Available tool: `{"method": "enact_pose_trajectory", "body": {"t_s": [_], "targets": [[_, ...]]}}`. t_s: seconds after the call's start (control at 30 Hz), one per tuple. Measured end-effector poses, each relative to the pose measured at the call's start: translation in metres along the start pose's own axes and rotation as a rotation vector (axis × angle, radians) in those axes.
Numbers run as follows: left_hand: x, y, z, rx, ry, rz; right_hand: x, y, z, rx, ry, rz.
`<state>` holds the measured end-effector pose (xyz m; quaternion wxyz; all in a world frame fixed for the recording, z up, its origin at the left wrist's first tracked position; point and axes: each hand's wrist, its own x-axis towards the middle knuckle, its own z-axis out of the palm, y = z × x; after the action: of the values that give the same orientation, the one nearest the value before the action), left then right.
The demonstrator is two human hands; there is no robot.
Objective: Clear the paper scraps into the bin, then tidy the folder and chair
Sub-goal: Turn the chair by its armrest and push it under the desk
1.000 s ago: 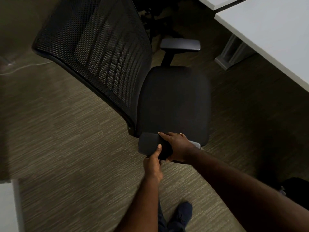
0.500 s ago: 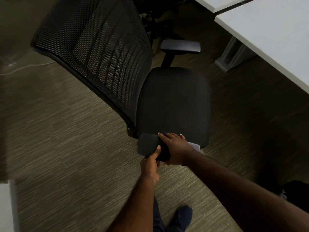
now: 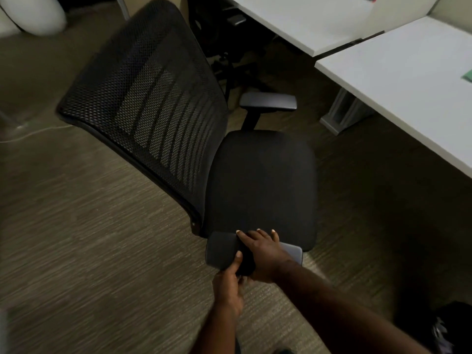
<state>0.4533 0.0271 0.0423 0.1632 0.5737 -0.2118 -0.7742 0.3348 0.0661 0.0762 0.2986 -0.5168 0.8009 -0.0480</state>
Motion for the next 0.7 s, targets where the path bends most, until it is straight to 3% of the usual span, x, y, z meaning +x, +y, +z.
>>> {"method": "enact_pose_trajectory", "body": {"t_s": [0.27, 0.43, 0.5, 0.6, 0.7], "targets": [[0.0, -0.004, 0.0, 0.042, 0.006, 0.016, -0.003, 0.002, -0.007, 0.005, -0.029, 0.015], [-0.01, 0.009, -0.005, 0.201, -0.13, -0.076, -0.015, -0.004, -0.01, -0.016, -0.052, 0.044], [-0.019, 0.022, -0.008, 0.282, -0.161, -0.052, -0.026, -0.009, -0.012, 0.009, 0.009, 0.037], [-0.029, 0.044, -0.016, 0.396, -0.073, 0.044, -0.044, -0.011, -0.019, 0.098, 0.149, 0.11], [-0.028, 0.055, -0.023, 0.381, -0.056, -0.012, -0.053, -0.001, -0.03, 0.095, 0.141, 0.171]]}}
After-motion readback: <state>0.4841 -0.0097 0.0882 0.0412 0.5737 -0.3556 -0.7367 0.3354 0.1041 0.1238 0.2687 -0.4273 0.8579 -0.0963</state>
